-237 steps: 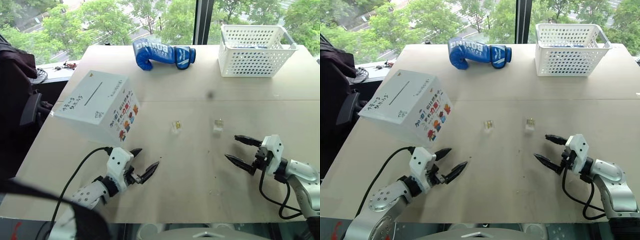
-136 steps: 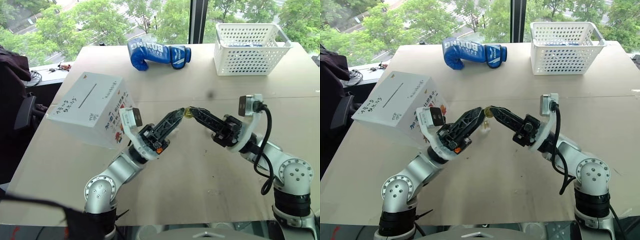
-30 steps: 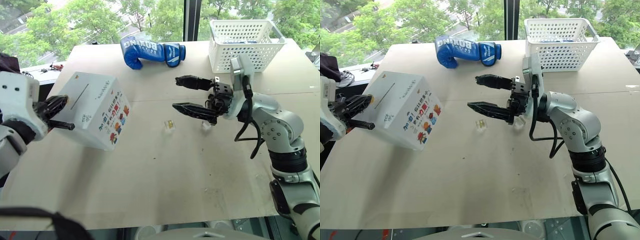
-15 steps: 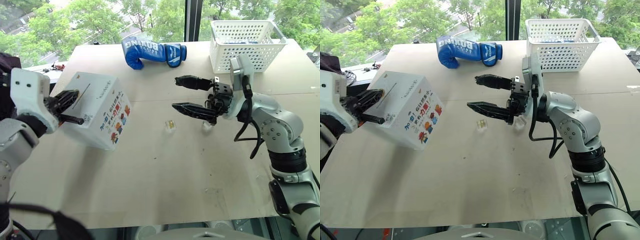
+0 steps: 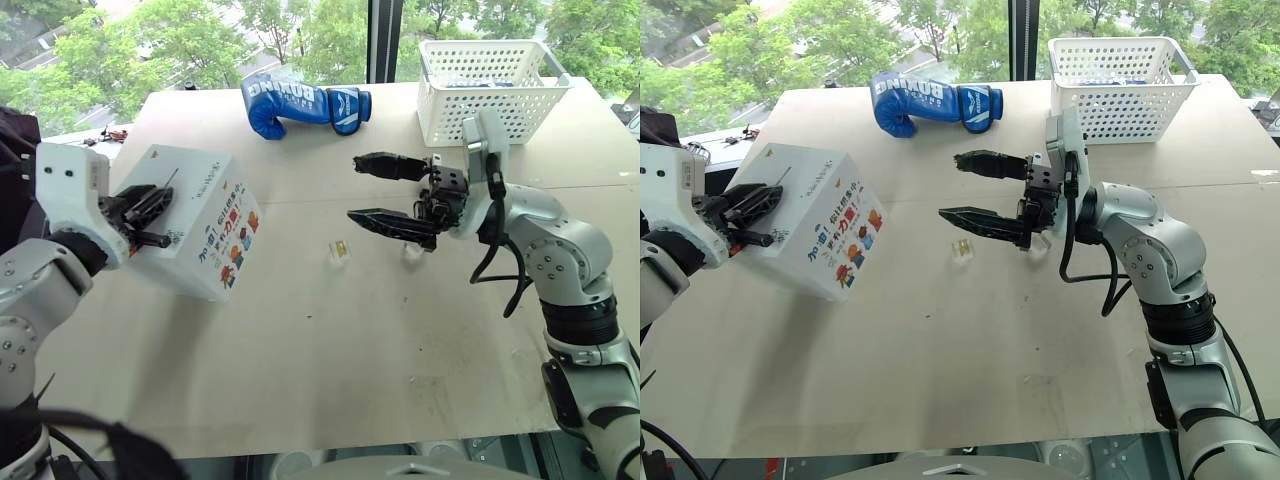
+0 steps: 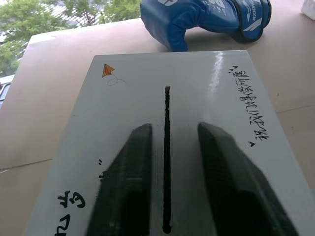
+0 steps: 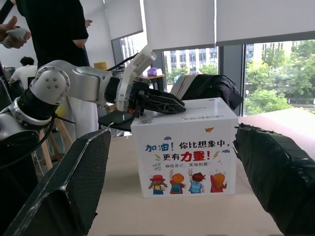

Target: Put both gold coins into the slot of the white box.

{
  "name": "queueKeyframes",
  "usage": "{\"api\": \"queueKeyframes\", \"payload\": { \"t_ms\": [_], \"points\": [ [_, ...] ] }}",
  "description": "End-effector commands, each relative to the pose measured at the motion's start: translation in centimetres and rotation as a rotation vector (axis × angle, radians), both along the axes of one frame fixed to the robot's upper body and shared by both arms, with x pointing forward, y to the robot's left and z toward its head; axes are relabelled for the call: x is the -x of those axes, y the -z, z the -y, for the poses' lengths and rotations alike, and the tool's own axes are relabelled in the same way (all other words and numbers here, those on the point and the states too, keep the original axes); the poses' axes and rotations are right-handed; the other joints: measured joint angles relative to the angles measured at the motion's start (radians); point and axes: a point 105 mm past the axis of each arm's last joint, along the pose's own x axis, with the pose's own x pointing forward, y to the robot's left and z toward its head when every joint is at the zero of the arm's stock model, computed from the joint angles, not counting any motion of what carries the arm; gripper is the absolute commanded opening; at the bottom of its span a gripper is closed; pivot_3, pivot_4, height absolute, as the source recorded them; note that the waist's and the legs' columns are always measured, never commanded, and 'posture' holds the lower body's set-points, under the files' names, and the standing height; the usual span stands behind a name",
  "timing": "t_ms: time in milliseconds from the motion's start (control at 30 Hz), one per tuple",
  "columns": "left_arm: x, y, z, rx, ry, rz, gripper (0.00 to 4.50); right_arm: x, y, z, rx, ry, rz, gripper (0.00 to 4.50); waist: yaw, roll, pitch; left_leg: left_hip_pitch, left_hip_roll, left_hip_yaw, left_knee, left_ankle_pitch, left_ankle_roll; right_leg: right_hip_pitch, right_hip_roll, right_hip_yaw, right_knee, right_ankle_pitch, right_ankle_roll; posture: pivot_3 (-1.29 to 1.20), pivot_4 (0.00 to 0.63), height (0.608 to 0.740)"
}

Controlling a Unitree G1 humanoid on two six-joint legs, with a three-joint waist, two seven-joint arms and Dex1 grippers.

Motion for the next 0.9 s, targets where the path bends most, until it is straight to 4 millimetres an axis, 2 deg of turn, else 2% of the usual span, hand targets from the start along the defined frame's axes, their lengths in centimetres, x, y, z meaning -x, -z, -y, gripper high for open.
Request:
{"api": "queueKeyframes", "payload": {
  "t_ms": [33,67,167,233,300,333,400,467,600,767,900],
  "points": [
    [-0.2,-2.9,0.2,-0.048,-0.019,0.168,3.36,0.1,-0.1,-0.2,0.023,0.032,0.074,4.36,0.000,0.000,0.000,0.000,0.000,0.000,0.000,0.000,0.000,0.000,0.000,0.000,0.000,0.000,0.000,0.00,0.150,0.721],
    [0.0,-4.5,1.0,-0.013,0.027,0.257,3.83,-0.4,0.7,-0.4,0.047,0.058,0.080,4.36,0.000,0.000,0.000,0.000,0.000,0.000,0.000,0.000,0.000,0.000,0.000,0.000,0.000,0.000,0.000,0.00,0.150,0.721],
    [0.9,-6.6,2.6,0.064,0.144,0.373,3.83,-1.5,2.4,-0.9,0.104,0.122,0.102,4.36,-0.003,-0.001,0.000,-0.001,0.000,0.000,0.001,0.000,0.000,0.000,0.000,-0.001,0.000,0.000,0.000,0.00,0.150,0.721],
    [2.6,-7.0,5.8,0.131,0.380,0.374,3.83,-2.3,4.5,-1.7,0.172,0.157,0.125,4.36,-0.009,-0.001,0.000,-0.001,0.000,0.000,0.002,0.000,0.000,0.000,-0.001,-0.001,0.000,0.000,0.000,0.00,0.150,0.721],
    [4.7,-5.1,8.6,0.117,0.588,0.252,3.83,-2.9,6.7,-2.7,0.225,0.189,0.118,4.36,-0.021,-0.001,0.000,-0.001,0.000,0.001,0.002,0.000,0.000,-0.001,-0.001,0.000,0.000,0.000,0.000,0.00,0.150,0.721],
    [5.2,-3.7,9.1,0.093,0.619,0.175,3.83,-3.3,7.6,-3.3,0.245,0.212,0.106,4.36,-0.025,-0.001,0.000,-0.001,0.001,0.002,0.002,0.000,0.000,-0.001,-0.001,-0.001,0.001,0.000,0.000,0.00,0.150,0.721],
    [5.8,-1.4,9.0,0.050,0.614,0.060,3.83,-4.2,9.2,-4.2,0.269,0.276,0.063,4.36,-0.035,-0.001,0.000,-0.001,0.001,0.003,0.001,0.000,0.000,-0.002,0.000,-0.001,0.002,0.000,0.000,0.00,0.150,0.721],
    [6.0,-0.4,8.8,0.032,0.603,0.016,3.83,-4.6,9.8,-4.6,0.273,0.307,0.047,4.36,-0.034,0.000,0.000,0.000,0.003,0.004,0.001,0.000,0.000,-0.003,0.002,0.001,0.004,0.001,-0.001,0.00,0.150,0.721],
    [7.7,3.4,8.6,0.011,0.561,-0.109,3.83,-5.4,11.4,-5.5,0.296,0.377,0.008,4.36,-0.029,0.000,0.000,0.002,0.005,0.006,0.001,0.001,-0.002,-0.003,0.005,0.003,0.004,0.003,-0.004,0.00,0.150,0.721],
    [8.2,5.2,9.0,0.049,0.468,-0.022,3.83,-5.3,12.5,-5.7,0.304,0.394,-0.013,4.36,-0.005,0.000,0.000,0.003,0.006,0.010,0.001,0.001,-0.002,-0.003,0.005,0.005,0.003,0.004,-0.006,0.00,0.150,0.721],
    [8.9,6.8,10.6,0.080,0.427,0.026,3.83,-5.2,12.8,-5.9,0.295,0.407,-0.025,4.36,-0.001,-0.001,-0.001,0.004,0.008,0.012,0.000,0.001,-0.002,-0.001,0.007,0.007,0.000,0.005,-0.008,0.00,0.150,0.721]
  ]
}}
